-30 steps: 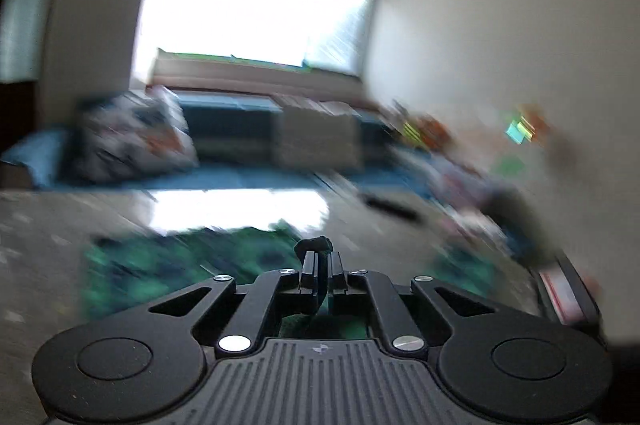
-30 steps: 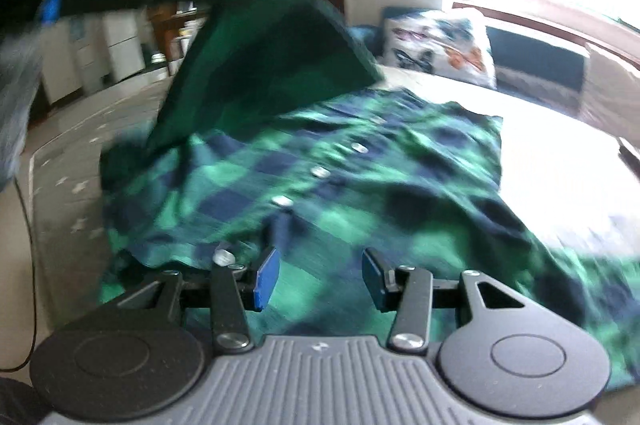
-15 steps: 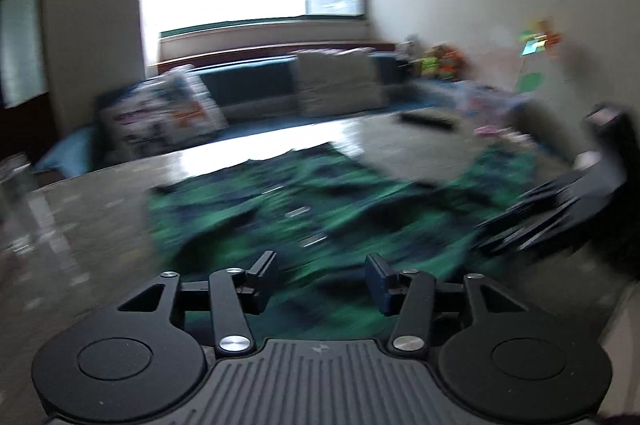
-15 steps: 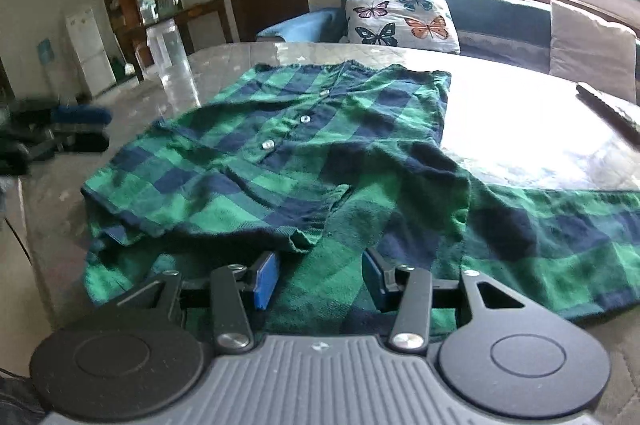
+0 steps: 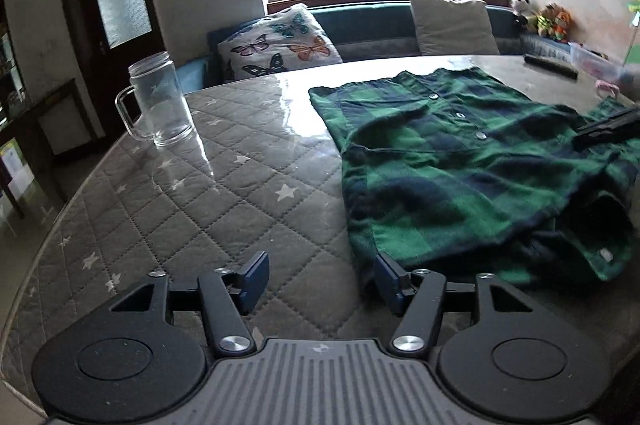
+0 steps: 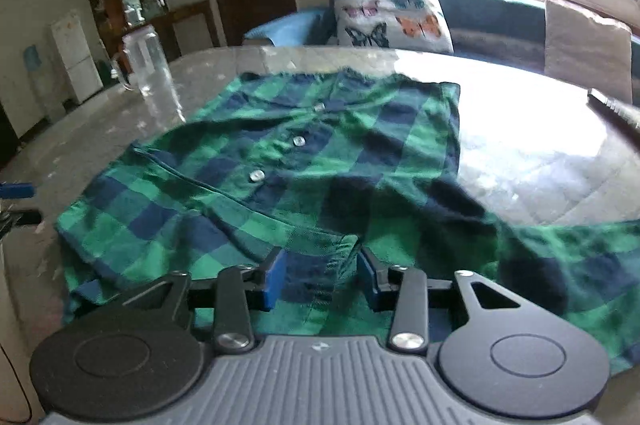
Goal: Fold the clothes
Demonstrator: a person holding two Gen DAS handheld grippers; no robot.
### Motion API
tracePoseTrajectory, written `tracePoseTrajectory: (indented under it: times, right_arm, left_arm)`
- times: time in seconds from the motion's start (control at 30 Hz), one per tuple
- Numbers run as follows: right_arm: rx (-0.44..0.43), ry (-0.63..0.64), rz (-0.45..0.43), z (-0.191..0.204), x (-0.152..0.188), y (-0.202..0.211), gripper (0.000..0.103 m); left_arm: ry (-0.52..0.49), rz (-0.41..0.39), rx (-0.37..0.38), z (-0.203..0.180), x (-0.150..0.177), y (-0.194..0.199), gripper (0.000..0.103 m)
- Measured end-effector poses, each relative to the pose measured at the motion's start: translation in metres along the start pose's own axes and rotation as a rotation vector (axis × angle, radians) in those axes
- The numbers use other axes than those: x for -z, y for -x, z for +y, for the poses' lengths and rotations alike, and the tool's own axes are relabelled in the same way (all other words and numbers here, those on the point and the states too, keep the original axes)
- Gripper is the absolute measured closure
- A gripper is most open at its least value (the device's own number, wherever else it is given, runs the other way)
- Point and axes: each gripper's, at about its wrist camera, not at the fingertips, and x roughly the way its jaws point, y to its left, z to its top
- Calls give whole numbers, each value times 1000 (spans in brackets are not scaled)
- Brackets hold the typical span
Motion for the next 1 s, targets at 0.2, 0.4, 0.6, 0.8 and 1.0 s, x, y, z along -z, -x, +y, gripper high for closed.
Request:
tracePoseTrajectory:
  times: [0.2, 0.4, 0.6, 0.8, 1.0]
  right_arm:
    - [46, 7, 35, 6, 5, -13, 73]
    - [82, -26, 25, 6, 9, -11, 82]
    - [108, -7, -4, 10, 4, -3, 101]
    - [140, 68, -121, 19, -18, 30, 102]
    - [214, 116, -210, 19, -35, 58, 102]
  left_arm:
    - [-5, 7, 23, -11, 6, -20, 36]
    - [-15, 6, 41, -20, 7, -29, 35]
    - [-22, 7, 33, -25, 11, -33, 35]
    - [-26, -4, 3, -29, 12, -35, 35]
    - [-75, -44, -4, -40, 13, -32, 47]
